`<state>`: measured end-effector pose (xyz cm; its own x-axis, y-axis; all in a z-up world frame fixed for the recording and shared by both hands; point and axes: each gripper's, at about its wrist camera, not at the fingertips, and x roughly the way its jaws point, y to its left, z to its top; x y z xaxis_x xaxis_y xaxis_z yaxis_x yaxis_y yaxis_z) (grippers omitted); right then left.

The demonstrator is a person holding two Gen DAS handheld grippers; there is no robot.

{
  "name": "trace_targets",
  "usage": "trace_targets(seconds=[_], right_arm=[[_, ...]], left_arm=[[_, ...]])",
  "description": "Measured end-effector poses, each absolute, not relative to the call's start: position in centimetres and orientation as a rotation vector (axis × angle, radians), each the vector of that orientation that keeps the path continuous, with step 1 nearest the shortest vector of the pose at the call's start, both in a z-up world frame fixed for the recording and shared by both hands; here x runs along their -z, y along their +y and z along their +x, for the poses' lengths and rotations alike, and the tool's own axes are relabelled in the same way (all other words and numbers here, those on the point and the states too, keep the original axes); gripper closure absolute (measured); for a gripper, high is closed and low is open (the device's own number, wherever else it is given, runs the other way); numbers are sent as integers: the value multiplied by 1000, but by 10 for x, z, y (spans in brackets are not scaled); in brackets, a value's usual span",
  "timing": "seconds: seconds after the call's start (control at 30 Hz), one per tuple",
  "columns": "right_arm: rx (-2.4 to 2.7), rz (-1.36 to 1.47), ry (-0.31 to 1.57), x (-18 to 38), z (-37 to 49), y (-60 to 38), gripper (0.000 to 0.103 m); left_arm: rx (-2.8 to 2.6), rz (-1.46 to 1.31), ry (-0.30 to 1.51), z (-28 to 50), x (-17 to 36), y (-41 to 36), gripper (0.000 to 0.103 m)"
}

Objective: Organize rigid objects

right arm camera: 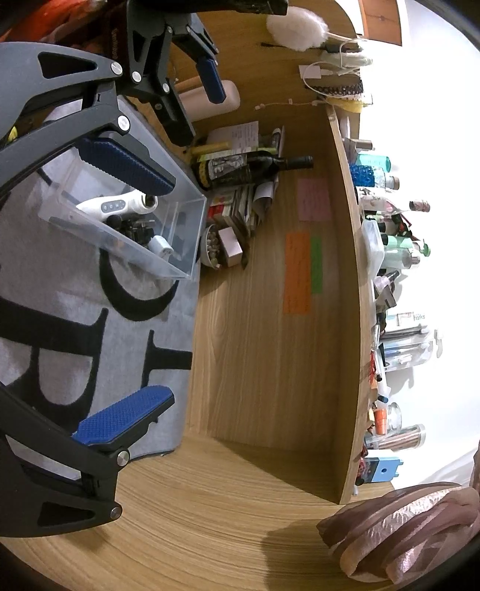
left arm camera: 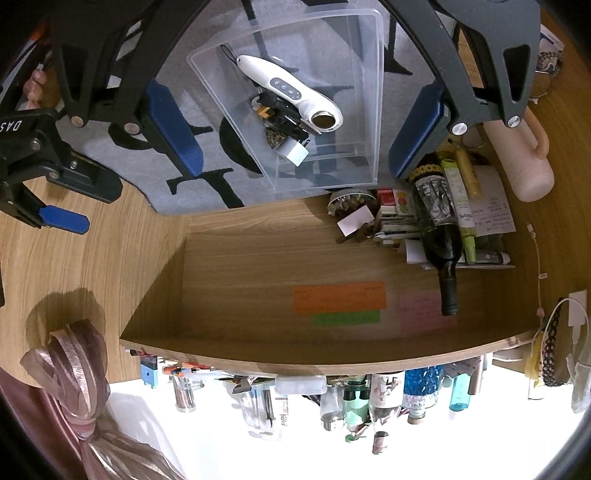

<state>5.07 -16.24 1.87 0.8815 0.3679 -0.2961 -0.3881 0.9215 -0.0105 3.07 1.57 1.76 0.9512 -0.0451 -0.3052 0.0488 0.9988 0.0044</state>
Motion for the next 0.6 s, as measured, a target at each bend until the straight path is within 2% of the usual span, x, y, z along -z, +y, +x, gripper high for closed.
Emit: trace_targets(seconds=[0.6], right_arm=[[-406,-75,283,-21,56,-168,0]], left_arm=[[47,11,314,34,-17,16,1]])
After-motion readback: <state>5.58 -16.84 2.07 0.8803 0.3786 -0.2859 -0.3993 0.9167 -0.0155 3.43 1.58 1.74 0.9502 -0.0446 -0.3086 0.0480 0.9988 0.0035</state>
